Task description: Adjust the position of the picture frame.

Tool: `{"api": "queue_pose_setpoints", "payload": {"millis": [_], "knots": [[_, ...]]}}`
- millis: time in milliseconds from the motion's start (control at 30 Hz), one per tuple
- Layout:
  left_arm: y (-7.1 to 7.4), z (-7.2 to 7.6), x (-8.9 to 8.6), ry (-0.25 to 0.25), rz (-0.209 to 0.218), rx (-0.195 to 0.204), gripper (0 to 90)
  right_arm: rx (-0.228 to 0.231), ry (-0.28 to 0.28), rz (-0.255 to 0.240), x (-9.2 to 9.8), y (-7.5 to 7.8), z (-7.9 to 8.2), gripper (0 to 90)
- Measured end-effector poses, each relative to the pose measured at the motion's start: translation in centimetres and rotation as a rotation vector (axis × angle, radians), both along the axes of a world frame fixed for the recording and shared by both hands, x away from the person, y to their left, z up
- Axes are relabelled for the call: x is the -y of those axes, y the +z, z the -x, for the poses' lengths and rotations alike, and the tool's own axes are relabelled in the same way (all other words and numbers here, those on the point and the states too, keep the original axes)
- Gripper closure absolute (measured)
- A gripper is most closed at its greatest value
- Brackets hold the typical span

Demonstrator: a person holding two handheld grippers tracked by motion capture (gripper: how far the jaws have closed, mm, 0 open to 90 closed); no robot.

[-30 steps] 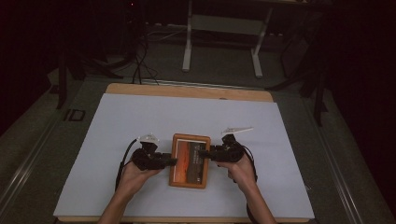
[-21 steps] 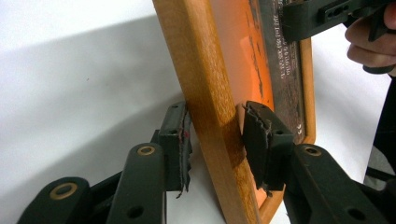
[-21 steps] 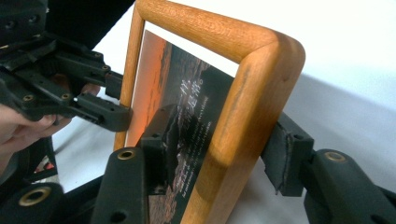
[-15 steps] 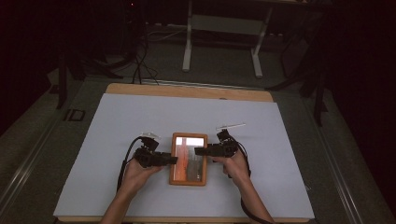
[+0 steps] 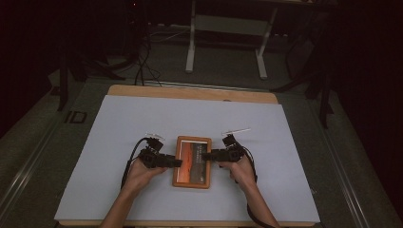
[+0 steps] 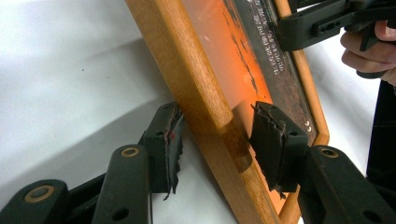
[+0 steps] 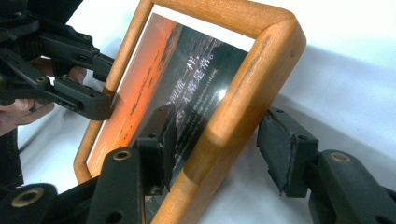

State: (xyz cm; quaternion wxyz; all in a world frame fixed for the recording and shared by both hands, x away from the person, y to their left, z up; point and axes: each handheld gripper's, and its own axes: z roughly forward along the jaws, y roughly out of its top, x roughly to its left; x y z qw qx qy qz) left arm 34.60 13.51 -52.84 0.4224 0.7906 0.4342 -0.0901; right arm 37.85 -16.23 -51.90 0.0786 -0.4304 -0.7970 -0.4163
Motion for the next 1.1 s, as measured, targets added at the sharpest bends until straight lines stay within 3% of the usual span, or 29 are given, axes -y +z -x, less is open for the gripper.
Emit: {"api": "queue_pose_setpoints", "payload": {"millis": [167, 400, 433, 600, 633, 667, 700, 833, 867, 1100], "knots": [[0.1, 0.3, 0.2, 0.007, -0.017, 0.038, 47.9, 0.039, -0.001, 0.020, 0.4, 0.2, 0.6, 50.0], [1.0, 0.8, -0.2, 0.047, -0.003, 0.073, 43.0, 0.105, -0.020, 0.028, 1.6, 0.6, 1.9, 48.9], [1.2, 1.0, -0.3, 0.056, -0.007, 0.085, 42.4, 0.131, -0.023, 0.041, 1.9, 0.7, 2.4, 48.9], [2.0, 1.7, -0.5, 0.091, -0.029, 0.149, 41.5, 0.174, -0.035, 0.066, 2.2, 1.1, 3.1, 48.9], [2.3, 2.1, -0.7, 0.106, -0.045, 0.184, 41.2, 0.198, -0.042, 0.069, 2.4, 1.4, 3.5, 48.8], [2.3, 2.1, -0.7, 0.106, -0.045, 0.184, 41.2, 0.198, -0.042, 0.069, 2.4, 1.4, 3.5, 48.8], [2.4, 2.5, -1.1, 0.127, -0.059, 0.216, 41.2, 0.223, -0.051, 0.087, 2.5, 1.6, 3.8, 48.7], [2.4, 2.8, -1.4, 0.150, -0.065, 0.237, 41.2, 0.237, -0.058, 0.091, 2.8, 1.7, 4.0, 48.4], [2.5, 3.3, -2.0, 0.186, -0.073, 0.266, 41.2, 0.246, -0.062, 0.110, 2.8, 1.7, 4.2, 48.4], [3.2, 3.8, -2.7, 0.249, -0.043, 0.312, 41.3, 0.281, -0.046, 0.155, 2.3, 1.7, 4.5, 48.1]]}}
